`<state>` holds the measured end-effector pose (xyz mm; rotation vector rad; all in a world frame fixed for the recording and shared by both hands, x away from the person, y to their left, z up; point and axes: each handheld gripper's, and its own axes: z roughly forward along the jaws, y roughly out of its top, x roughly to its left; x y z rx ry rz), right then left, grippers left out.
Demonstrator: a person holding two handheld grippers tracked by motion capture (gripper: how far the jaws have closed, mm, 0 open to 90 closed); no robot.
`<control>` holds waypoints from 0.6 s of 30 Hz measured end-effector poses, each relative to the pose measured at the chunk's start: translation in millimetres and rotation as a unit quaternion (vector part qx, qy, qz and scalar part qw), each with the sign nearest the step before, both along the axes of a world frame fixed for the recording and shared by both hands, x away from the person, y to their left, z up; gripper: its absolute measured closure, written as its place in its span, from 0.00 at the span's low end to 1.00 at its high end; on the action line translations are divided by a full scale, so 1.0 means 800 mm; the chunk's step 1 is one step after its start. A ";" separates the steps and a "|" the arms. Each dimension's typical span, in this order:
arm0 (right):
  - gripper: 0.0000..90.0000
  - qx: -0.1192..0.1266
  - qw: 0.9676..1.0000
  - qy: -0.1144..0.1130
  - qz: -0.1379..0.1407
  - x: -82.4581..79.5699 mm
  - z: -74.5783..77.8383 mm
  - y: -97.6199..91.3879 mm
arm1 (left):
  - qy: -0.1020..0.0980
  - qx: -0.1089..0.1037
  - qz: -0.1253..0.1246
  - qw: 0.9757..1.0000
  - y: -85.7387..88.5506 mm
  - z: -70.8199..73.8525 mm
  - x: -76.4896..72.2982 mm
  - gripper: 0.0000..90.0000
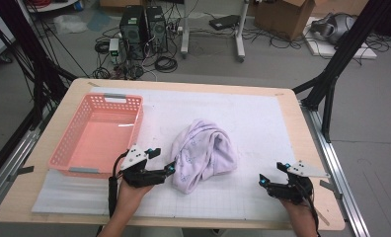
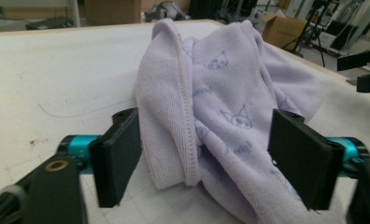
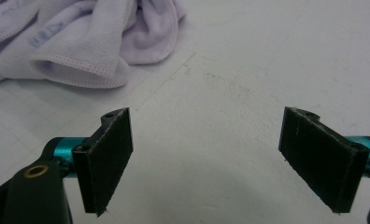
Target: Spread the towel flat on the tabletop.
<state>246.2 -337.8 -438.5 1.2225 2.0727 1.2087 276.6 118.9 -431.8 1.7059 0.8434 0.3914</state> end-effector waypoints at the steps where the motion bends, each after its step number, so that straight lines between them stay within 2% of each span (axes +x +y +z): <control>1: 0.18 -0.001 1.000 0.002 0.001 0.002 -0.002 0.003 | 0.006 0.002 0.000 1.000 0.000 -0.001 0.002 0.32; 3: 0.18 -0.012 1.000 0.012 0.006 0.004 -0.005 0.007 | 0.016 0.003 -0.002 1.000 -0.001 -0.004 0.006 0.32; 7: 0.18 0.007 0.999 0.027 0.029 0.013 -0.008 0.015 | 0.029 0.009 -0.001 1.000 -0.003 -0.008 0.011 0.32; 11: 0.18 0.008 0.998 0.051 0.040 0.029 -0.013 0.031 | 0.047 0.012 0.015 0.999 -0.007 -0.010 0.020 0.32; 13: 0.28 0.003 0.997 0.063 0.055 0.038 -0.012 0.044 | 0.054 0.022 0.015 0.998 -0.010 -0.010 0.024 0.32; 15: 0.37 0.001 0.996 0.065 0.064 0.046 -0.010 0.057 | 0.060 0.029 0.012 0.998 -0.014 -0.012 0.027 0.35; 18: 0.44 0.016 0.996 0.064 0.068 0.059 -0.007 0.077 | 0.079 0.043 0.004 0.996 -0.018 -0.018 0.030 0.38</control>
